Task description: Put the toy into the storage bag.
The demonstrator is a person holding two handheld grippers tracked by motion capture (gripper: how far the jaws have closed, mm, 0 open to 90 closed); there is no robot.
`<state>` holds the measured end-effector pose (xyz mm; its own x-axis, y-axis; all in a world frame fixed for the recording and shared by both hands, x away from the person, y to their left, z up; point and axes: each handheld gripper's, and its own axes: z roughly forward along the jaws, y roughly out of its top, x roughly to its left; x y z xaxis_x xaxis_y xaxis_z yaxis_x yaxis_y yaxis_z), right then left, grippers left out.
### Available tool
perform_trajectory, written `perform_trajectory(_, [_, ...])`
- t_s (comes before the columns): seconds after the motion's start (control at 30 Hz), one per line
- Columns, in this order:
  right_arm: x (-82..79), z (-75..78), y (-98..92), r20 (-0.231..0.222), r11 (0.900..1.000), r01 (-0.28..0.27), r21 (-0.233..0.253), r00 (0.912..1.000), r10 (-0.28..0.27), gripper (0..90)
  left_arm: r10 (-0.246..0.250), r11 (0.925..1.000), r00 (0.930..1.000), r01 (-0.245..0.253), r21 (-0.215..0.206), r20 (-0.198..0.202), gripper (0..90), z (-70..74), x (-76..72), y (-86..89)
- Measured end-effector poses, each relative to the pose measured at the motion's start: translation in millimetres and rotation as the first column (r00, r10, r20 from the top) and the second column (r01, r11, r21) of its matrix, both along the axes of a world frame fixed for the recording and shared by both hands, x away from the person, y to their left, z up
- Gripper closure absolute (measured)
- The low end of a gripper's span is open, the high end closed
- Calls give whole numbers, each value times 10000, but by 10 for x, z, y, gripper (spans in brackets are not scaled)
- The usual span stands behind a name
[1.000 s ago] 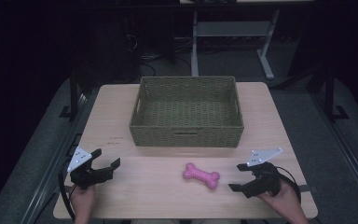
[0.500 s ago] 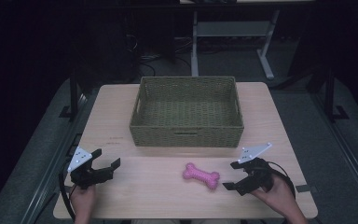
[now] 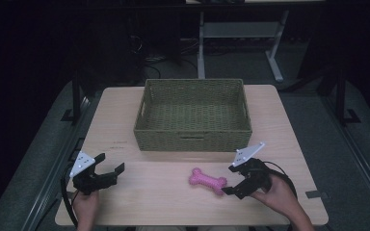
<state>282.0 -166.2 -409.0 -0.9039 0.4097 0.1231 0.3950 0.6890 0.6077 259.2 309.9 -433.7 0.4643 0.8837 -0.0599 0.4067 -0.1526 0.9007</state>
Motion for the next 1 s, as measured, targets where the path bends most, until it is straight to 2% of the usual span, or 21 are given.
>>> perform_trajectory(0.3, [104, 43, 216, 21, 9976, -543, -426, 9985, 544, 198, 4, 10000, 10000, -4, -37, 46, 128, 9, -7, 9])
perform_trajectory(0.77, [178, 30, 416, -72, 9928, -915, -775, 9958, 912, 210, 13, 10000, 10000, -13, -77, 28, 128, 9, -5, 15])
perform_trajectory(0.87, [204, 14, 458, -126, 9917, -1022, -780, 9948, 1016, 213, 24, 10000, 10000, -24, -85, 43, 128, 11, -8, 17])
perform_trajectory(1.0, [223, -28, 529, -293, 9892, -1057, -1013, 9942, 1033, 223, 24, 9999, 10000, -24, -100, 38, 128, 11, -6, 20])
